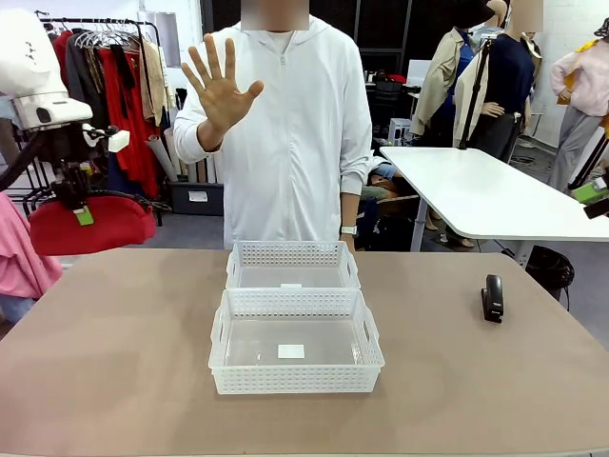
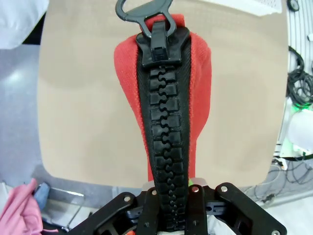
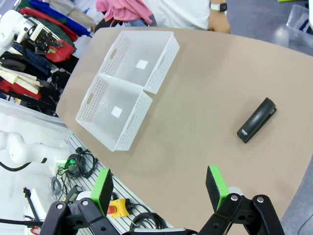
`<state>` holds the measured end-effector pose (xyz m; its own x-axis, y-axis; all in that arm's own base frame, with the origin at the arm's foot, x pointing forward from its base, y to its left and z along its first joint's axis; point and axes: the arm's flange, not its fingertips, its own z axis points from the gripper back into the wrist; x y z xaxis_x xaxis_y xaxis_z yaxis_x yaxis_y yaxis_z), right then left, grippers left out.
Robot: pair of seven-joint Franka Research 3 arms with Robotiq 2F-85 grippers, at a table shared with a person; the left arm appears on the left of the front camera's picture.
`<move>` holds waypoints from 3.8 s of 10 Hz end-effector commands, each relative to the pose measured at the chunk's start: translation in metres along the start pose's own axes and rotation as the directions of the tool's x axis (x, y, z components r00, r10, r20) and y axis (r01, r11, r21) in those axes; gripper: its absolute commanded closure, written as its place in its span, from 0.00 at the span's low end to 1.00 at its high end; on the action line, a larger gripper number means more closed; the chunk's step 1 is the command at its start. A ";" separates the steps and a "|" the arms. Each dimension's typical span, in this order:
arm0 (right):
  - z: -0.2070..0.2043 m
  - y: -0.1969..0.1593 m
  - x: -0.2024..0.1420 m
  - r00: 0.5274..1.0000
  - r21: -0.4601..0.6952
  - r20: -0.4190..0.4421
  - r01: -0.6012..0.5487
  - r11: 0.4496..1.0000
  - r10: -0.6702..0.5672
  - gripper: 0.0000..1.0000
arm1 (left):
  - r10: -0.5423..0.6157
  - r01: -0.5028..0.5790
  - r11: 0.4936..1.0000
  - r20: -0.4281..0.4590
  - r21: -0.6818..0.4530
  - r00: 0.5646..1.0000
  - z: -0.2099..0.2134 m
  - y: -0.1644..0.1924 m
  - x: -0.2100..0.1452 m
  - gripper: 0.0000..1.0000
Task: Distribute items into two baskets.
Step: Move the picked Pencil pouch towards the Organizing basket indicated by the person, stopping as directed, then place the picked Pencil pouch into the Organizing basket as instructed by the person.
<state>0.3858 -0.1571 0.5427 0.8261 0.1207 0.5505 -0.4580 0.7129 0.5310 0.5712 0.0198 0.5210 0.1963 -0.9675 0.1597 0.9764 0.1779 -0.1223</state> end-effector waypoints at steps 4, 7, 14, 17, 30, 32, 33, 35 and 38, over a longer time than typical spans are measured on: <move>0.000 0.002 0.001 1.000 0.001 0.010 -0.009 1.000 0.009 0.00 | 0.021 -0.021 1.000 -0.016 0.003 1.000 0.004 -0.001 -0.011 1.00; 0.000 0.002 0.001 1.000 0.001 0.010 -0.009 1.000 0.009 0.00 | 0.021 -0.021 1.000 -0.016 0.003 1.000 0.004 -0.001 -0.011 1.00; 0.000 0.002 0.001 1.000 0.001 0.010 -0.009 1.000 0.009 0.00 | 0.021 -0.021 1.000 -0.016 0.003 1.000 0.004 -0.001 -0.011 1.00; 0.000 0.002 0.001 1.000 0.001 0.010 -0.009 1.000 0.009 0.00 | 0.021 -0.021 1.000 -0.016 0.003 1.000 0.004 -0.001 -0.011 1.00; 0.000 0.002 0.001 1.000 0.001 0.010 -0.009 1.000 0.009 0.00 | 0.143 -0.142 0.989 -0.048 0.029 0.989 -0.018 -0.105 0.016 1.00; 0.000 0.002 0.001 1.000 0.001 0.010 -0.009 1.000 0.009 0.00 | 0.058 -0.058 0.998 -0.022 0.016 0.998 -0.028 -0.133 0.033 1.00; 0.000 0.002 0.001 1.000 0.001 0.010 -0.009 1.000 0.009 0.00 | 0.028 -0.028 1.000 -0.007 0.012 1.000 -0.032 -0.143 0.041 1.00; 0.000 0.002 0.001 1.000 0.001 0.010 -0.009 1.000 0.009 0.00 | 0.042 -0.042 0.999 0.002 0.025 0.999 -0.036 -0.162 0.060 1.00; 0.000 0.002 0.001 1.000 0.001 0.010 -0.009 1.000 0.009 0.00 | 0.088 -0.089 0.996 0.037 0.020 0.995 -0.037 -0.185 0.092 1.00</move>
<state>0.3858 -0.1571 0.5427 0.8261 0.1206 0.5505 -0.4578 0.7133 0.5307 0.4145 -0.0995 0.5227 0.2529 -0.9533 0.1650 0.9641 0.2342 -0.1251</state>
